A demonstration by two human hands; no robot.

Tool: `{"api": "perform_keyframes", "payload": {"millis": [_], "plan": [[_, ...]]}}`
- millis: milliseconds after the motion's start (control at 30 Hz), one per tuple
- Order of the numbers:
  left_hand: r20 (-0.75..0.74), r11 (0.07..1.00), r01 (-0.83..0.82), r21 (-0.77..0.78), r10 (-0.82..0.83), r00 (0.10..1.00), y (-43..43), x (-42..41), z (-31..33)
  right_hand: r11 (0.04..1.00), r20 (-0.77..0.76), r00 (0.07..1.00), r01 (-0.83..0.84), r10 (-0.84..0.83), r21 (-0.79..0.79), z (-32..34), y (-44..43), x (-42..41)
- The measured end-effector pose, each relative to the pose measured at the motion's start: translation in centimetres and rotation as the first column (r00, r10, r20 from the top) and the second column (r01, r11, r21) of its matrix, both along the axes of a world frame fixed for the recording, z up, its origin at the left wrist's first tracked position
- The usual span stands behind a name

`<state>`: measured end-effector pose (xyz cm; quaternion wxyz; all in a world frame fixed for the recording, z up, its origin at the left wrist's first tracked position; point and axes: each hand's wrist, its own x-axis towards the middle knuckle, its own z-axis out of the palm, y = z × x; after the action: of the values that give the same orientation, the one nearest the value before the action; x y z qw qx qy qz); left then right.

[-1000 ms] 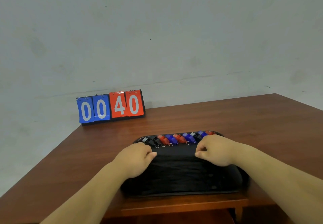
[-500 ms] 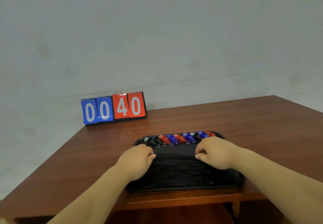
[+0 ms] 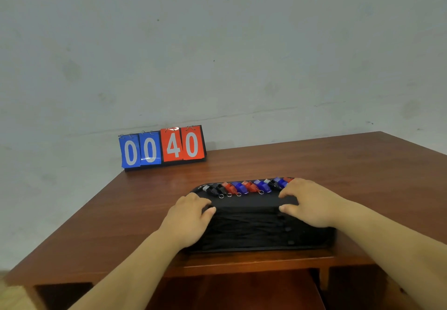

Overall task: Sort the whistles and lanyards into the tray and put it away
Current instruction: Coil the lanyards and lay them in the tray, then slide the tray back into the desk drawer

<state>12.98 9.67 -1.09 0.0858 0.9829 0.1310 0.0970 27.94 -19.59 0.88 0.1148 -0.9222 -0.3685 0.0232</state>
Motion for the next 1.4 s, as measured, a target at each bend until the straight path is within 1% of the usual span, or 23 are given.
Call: {"api": "perform_keyframes", "payload": {"millis": [100,200,300,367,433,533,867,1100,1233,1400], "plan": [[0.018,0.998,-0.037,-0.041,0.038,0.999,0.0,-1.0,-0.2,0.997,-0.042,0.997,0.062,-0.061,0.045,-0.4,-1.3,-0.1],[0.01,0.986,-0.044,-0.16,0.046,0.999,-0.1,-2.4,-0.5,0.992,-0.149,0.984,0.111,-0.101,0.058,-0.9,-2.7,-0.5],[-0.005,0.962,-0.039,-0.272,0.039,0.999,0.0,-3.6,-1.0,0.993,-0.263,0.961,0.105,-0.087,0.055,-1.7,-3.7,-1.2],[-0.019,0.946,-0.02,-0.323,0.014,1.0,-0.1,-4.3,-1.3,0.996,-0.292,0.955,0.073,-0.056,0.05,-2.2,-4.1,-1.9],[-0.038,0.949,0.017,-0.314,-0.03,0.999,-0.4,-4.9,-1.5,0.996,-0.29,0.957,0.053,-0.031,0.067,-2.5,-4.3,-2.5],[-0.047,0.952,0.032,-0.305,-0.048,0.998,-0.9,-5.6,-1.5,0.995,-0.282,0.959,0.046,-0.018,0.092,-2.6,-4.6,-3.4],[-0.025,0.919,0.078,-0.386,-0.095,0.995,-1.0,-7.6,-1.7,0.966,-0.369,0.929,0.061,0.037,0.252,-2.1,-5.4,-5.7],[-0.038,0.944,0.074,-0.321,-0.091,0.995,-1.4,-8.3,-2.0,0.99,-0.422,0.901,-0.042,0.095,0.134,-2.2,-6.1,-5.6],[-0.008,0.947,0.088,-0.309,-0.095,0.995,-1.5,-8.5,-2.0,0.997,-0.351,0.934,-0.045,0.065,0.066,-2.5,-6.0,-5.9],[0.07,0.94,0.104,-0.325,-0.086,0.994,-1.7,-8.9,-2.3,0.993,-0.296,0.954,-0.007,0.043,0.121,-3.1,-5.9,-6.3]]}}
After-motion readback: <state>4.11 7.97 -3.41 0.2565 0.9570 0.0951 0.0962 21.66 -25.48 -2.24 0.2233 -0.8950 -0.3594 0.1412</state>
